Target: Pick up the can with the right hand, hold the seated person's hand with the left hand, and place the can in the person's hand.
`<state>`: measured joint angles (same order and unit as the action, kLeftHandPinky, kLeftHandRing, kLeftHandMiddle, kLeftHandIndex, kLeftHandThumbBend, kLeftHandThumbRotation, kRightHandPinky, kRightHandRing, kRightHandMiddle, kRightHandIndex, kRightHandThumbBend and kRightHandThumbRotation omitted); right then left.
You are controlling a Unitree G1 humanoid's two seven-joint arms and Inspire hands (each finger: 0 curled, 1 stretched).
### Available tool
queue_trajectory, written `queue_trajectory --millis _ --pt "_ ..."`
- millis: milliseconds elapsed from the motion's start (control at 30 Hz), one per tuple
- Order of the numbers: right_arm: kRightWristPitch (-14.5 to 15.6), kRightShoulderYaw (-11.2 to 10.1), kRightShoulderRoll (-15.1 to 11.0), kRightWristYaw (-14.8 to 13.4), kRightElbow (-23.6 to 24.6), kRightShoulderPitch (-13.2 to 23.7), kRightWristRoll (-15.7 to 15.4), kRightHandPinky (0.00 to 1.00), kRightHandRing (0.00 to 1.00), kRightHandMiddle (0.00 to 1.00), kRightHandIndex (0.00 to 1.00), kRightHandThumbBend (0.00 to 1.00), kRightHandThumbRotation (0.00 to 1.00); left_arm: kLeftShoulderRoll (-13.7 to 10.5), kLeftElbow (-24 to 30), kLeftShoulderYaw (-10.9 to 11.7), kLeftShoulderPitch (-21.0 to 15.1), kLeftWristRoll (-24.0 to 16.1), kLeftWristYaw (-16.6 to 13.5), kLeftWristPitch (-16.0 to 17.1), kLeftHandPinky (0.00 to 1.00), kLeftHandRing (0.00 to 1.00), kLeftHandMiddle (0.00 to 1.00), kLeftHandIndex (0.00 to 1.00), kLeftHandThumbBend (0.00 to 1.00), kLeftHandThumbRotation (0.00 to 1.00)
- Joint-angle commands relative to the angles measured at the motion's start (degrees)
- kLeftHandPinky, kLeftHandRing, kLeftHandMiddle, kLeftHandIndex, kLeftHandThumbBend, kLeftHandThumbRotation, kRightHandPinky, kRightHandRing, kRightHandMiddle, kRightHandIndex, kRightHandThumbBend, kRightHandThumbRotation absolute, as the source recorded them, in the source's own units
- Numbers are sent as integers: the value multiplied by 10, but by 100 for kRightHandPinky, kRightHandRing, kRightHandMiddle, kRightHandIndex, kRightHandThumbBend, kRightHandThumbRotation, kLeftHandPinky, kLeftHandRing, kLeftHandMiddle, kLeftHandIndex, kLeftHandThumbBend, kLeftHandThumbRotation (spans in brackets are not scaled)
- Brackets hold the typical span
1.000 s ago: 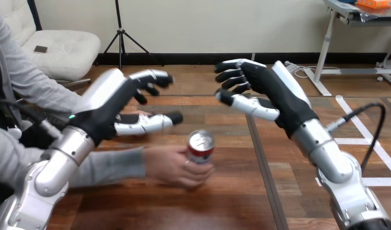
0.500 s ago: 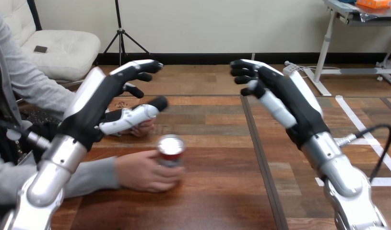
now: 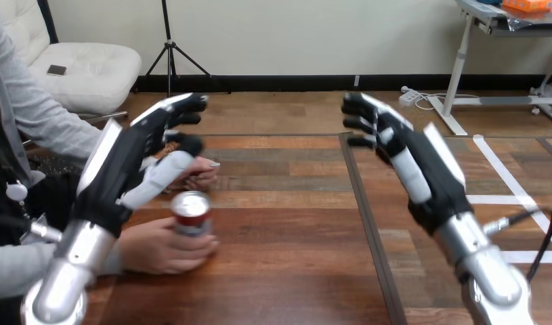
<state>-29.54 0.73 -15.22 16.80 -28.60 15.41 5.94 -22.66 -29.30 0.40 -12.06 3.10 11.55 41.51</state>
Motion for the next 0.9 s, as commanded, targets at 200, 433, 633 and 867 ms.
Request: queue_trajectory --millis 200,433,633,867 --pt "-23 -23 29 35 -7 -21 46 84 91 93 90 90 100 42 12 23 49 48 21 32 85 91 89 84 58 91" --pt "-20 -35 44 65 -25 -39 79 90 95 95 92 89 100 72 8 23 85 81 44 47 88 92 88 84 59 92" --pt "-23 -45 55 88 -39 -50 101 96 97 97 94 86 100 93 14 24 118 89 50 43 91 92 88 85 63 91" --pt "-10 -53 70 112 -42 -64 125 99 97 97 95 84 100 122 -3 26 139 98 57 68 97 93 89 87 58 92"
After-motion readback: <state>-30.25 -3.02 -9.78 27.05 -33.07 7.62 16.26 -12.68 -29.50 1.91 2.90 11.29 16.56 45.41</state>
